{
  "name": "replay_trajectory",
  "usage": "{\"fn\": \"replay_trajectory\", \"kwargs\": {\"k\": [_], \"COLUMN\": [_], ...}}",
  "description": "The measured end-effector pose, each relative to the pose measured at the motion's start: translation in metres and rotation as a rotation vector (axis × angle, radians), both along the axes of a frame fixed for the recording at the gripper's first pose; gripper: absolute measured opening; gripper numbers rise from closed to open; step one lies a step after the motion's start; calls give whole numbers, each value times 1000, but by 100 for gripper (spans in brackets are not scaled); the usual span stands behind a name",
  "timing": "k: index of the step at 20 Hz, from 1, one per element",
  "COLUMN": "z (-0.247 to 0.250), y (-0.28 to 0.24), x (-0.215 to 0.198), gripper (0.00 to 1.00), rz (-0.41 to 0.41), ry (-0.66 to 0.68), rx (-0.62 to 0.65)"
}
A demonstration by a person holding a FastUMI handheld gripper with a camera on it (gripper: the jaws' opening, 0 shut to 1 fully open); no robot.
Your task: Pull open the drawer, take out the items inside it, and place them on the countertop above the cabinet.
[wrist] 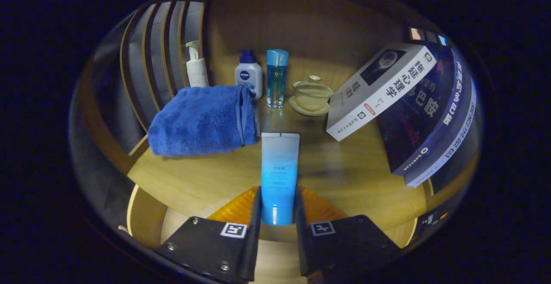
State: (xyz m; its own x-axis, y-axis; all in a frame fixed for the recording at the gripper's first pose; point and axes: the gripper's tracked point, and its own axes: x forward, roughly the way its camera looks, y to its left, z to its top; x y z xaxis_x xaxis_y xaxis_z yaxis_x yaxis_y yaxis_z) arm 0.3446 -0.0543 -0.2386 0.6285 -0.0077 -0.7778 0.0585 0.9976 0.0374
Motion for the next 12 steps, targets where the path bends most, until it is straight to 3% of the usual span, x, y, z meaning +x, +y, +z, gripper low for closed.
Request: {"fn": "replay_trajectory", "kwargs": {"k": [6, 7, 8, 12], "z": [4, 5, 7, 32], "y": [-1, -1, 0, 8], "x": [3, 3, 3, -1], "gripper": [44, 47, 59, 63], "rz": [0, 7, 13, 0], "ry": [-49, -59, -71, -170], "rx": [-62, -71, -74, -43]}}
